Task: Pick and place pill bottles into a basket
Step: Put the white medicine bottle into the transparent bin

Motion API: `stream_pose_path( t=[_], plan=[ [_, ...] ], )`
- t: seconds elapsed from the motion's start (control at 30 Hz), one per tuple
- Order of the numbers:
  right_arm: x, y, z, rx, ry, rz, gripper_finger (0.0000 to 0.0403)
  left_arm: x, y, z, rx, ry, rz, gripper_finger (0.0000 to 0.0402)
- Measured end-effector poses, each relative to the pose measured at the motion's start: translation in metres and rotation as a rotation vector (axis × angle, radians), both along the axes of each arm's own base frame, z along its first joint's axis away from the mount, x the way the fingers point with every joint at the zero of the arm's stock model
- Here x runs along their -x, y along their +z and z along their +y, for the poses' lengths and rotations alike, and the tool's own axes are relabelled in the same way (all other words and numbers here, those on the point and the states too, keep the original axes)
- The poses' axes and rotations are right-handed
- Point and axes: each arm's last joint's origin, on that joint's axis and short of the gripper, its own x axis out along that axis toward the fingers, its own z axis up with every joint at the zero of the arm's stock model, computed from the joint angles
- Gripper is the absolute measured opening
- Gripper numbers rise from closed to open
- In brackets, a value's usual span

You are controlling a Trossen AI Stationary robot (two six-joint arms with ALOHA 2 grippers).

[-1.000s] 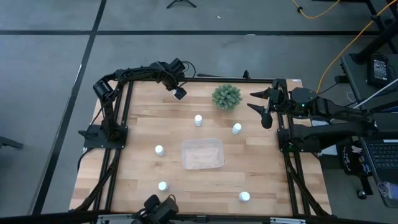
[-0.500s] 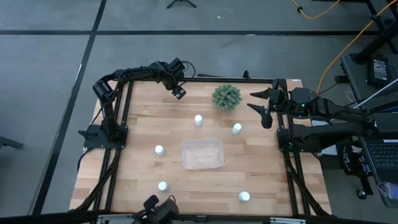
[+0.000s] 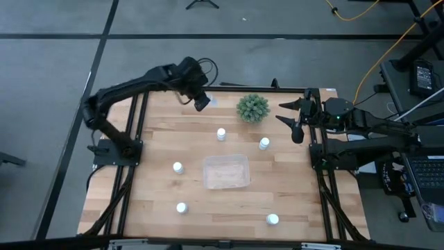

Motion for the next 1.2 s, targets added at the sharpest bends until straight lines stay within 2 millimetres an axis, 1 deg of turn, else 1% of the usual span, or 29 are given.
stream_pose_path(
  t=[0.1, 0.17, 0.23, 0.3, 0.43, 0.53, 0.63, 0.77, 0.87, 1.03, 1.2],
  plan=[
    [0.0, 0.0, 0.0, 0.014, 0.003, 0.005, 0.0222, 0.002, 0.035, -0.03, -0.019, -0.081, -0.176, 0.0156],
    [0.0, 0.0, 0.0, 0.03, 0.007, 0.011, 0.0222, 0.0, 0.052, -0.05, -0.034, -0.137, -0.286, 0.0156],
    [0.0, 0.0, 0.0, 0.052, 0.013, 0.019, 0.0222, -0.004, 0.064, -0.07, -0.034, -0.198, -0.37, 0.0156],
    [0.0, 0.0, 0.0, 0.058, 0.015, 0.021, 0.0222, -0.01, 0.067, -0.09, -0.001, -0.252, -0.406, 0.0156],
    [0.0, 0.0, 0.0, 0.059, 0.015, 0.021, 0.0222, -0.028, 0.058, -0.127, 0.078, -0.33, -0.377, 0.0156],
    [0.0, 0.0, 0.0, 0.059, 0.015, 0.022, 0.0222, -0.041, 0.043, -0.152, 0.104, -0.382, -0.307, 0.0156],
    [0.0, 0.0, 0.0, 0.059, 0.015, 0.021, 0.0222, -0.051, 0.027, -0.17, 0.135, -0.399, -0.224, 0.0156],
    [0.0, 0.001, 0.0, 0.048, 0.012, 0.006, 0.0222, -0.06, 0.005, -0.186, 0.163, -0.406, -0.094, 0.0156],
    [-0.001, 0.004, 0.0, 0.01, 0.002, -0.046, 0.0222, -0.058, -0.008, -0.196, 0.191, -0.417, 0.022, 0.0156],
    [-0.002, 0.011, 0.0, -0.053, -0.011, -0.139, 0.0222, -0.048, -0.016, -0.209, 0.143, -0.468, 0.14, 0.0156],
    [-0.003, 0.014, 0.001, -0.08, 0.025, -0.179, 0.0222, -0.044, -0.02, -0.213, 0.062, -0.494, 0.191, 0.0156]
  ],
)
